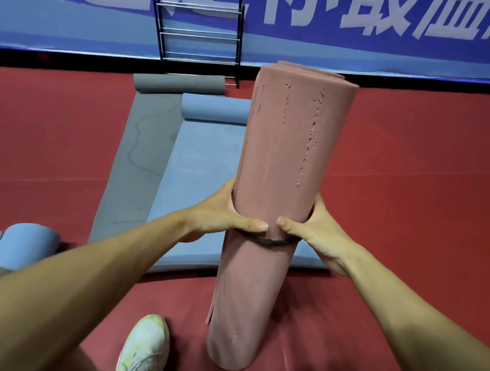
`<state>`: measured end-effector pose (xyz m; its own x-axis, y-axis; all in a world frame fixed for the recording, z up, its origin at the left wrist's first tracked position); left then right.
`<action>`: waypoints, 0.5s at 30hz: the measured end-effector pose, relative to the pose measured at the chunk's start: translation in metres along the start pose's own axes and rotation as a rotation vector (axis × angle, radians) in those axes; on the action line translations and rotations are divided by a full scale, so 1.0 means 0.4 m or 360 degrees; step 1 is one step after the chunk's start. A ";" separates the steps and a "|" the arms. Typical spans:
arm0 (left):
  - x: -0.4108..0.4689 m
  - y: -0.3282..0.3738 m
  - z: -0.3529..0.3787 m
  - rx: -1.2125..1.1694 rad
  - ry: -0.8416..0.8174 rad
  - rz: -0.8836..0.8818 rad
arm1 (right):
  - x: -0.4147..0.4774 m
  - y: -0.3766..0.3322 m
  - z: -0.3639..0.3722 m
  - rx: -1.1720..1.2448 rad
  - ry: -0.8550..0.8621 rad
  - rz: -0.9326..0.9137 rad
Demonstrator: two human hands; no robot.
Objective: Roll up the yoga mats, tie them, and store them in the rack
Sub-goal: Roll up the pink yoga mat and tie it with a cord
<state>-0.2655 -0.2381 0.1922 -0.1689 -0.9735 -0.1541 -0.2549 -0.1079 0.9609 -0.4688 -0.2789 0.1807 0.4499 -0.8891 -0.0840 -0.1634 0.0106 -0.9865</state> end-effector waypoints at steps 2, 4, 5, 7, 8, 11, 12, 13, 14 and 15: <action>-0.003 -0.027 -0.001 0.0055 -0.0051 -0.0063 | 0.002 0.022 0.001 0.0021 -0.0021 0.0017; -0.006 -0.042 0.003 0.0042 -0.0043 -0.0085 | 0.005 0.029 0.006 0.0047 -0.0014 0.0012; -0.004 -0.040 0.005 0.0036 -0.0041 -0.0083 | 0.009 0.028 0.008 0.0061 -0.0009 0.0001; -0.004 -0.022 0.003 0.0028 -0.0097 -0.0073 | 0.012 0.019 0.013 0.0081 -0.0021 -0.0034; -0.005 -0.008 -0.002 0.0034 -0.0147 -0.0064 | 0.011 0.010 0.014 0.0084 -0.0035 -0.0050; -0.019 0.056 -0.031 0.0068 -0.0241 -0.0059 | -0.001 -0.019 0.012 0.0112 -0.0082 -0.0065; -0.020 0.078 -0.048 0.0069 -0.0208 -0.0037 | -0.006 -0.036 0.011 0.0118 -0.0067 -0.0073; -0.021 0.103 -0.065 0.0074 -0.0155 0.0001 | -0.009 -0.055 0.008 0.0137 -0.0036 -0.0102; -0.022 0.133 -0.078 0.0054 -0.0097 0.0044 | -0.012 -0.080 0.003 0.0169 -0.0003 -0.0143; -0.022 0.164 -0.090 0.0001 -0.0052 0.0080 | -0.014 -0.108 -0.001 0.0200 0.0015 -0.0189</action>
<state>-0.2466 -0.2438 0.2648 -0.2127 -0.9706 -0.1129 -0.2459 -0.0587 0.9675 -0.4648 -0.2744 0.2238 0.4511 -0.8918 0.0350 0.0020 -0.0382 -0.9993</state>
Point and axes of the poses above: each hand's wrist, its own x-axis towards the middle knuckle, its own z-axis out of the palm, y = z × x, the point moved 1 cm from there along x, towards the middle knuckle, and after that the axes turned 1 degree about -y, right-handed, at the moved point
